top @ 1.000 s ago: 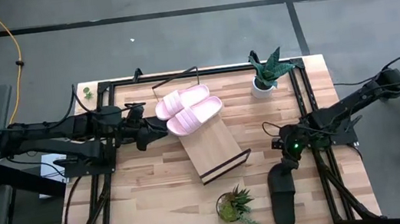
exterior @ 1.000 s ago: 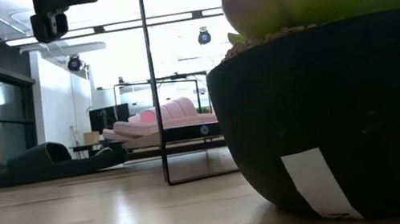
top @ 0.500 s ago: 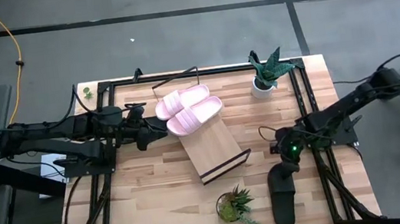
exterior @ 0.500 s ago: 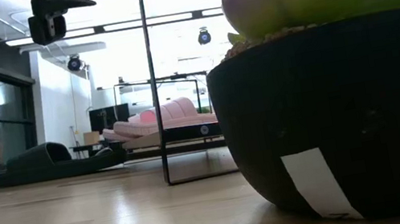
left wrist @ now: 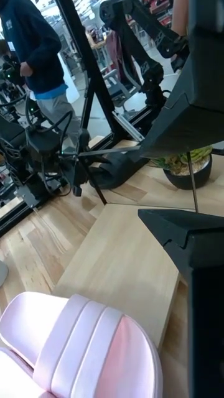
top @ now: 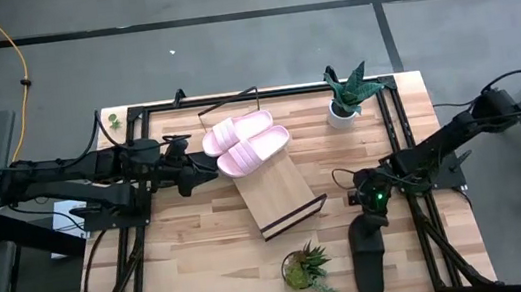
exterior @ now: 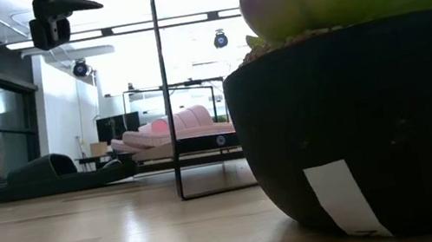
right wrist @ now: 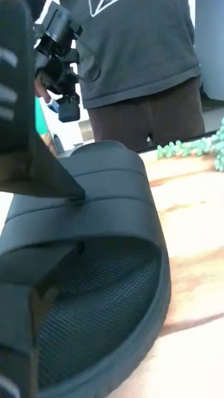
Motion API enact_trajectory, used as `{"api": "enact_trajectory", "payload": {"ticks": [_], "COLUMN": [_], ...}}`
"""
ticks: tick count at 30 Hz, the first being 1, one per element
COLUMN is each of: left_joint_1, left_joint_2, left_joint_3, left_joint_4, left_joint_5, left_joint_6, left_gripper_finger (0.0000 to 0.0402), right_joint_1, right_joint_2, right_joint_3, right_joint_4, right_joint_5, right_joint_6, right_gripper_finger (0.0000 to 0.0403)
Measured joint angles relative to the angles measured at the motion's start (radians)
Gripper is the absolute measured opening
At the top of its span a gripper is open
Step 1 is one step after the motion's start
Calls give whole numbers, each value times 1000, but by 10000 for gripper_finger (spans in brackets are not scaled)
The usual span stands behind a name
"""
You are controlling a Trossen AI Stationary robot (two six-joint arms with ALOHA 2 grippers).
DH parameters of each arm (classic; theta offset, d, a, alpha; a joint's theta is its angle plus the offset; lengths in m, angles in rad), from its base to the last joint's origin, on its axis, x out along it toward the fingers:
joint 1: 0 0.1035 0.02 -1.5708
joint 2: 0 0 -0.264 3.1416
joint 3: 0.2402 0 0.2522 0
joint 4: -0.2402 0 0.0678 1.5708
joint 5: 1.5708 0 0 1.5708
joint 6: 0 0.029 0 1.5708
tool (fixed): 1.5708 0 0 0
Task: Pick and place slides into the shelf
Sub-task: Put the right black slides on the shelf
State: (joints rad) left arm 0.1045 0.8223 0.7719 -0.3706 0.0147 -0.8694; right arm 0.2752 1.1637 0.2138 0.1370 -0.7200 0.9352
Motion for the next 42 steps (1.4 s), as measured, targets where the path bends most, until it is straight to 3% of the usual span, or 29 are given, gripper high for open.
{"api": "enact_trajectory", "payload": {"ticks": [6,8,17,33,42], "left_joint_1": [0,0,0,0,0], "left_joint_2": [0,0,0,0,0], "left_joint_3": [0,0,0,0,0], "left_joint_4": [0,0,0,0,0], "left_joint_5": [0,0,0,4,4], "left_joint_6": [0,1,4,12,12], "left_gripper_finger": [133,133,133,133,133], "right_joint_1": [0,0,0,0,0], "right_joint_2": [0,0,-82,-451,-637], "right_joint_3": [0,0,0,0,0], "right_joint_4": [11,12,31,47,72], "right_joint_5": [-18,-30,-51,-27,148], "right_joint_6": [-13,-12,95,395,435], "right_gripper_finger": [17,6,2,0,0]}}
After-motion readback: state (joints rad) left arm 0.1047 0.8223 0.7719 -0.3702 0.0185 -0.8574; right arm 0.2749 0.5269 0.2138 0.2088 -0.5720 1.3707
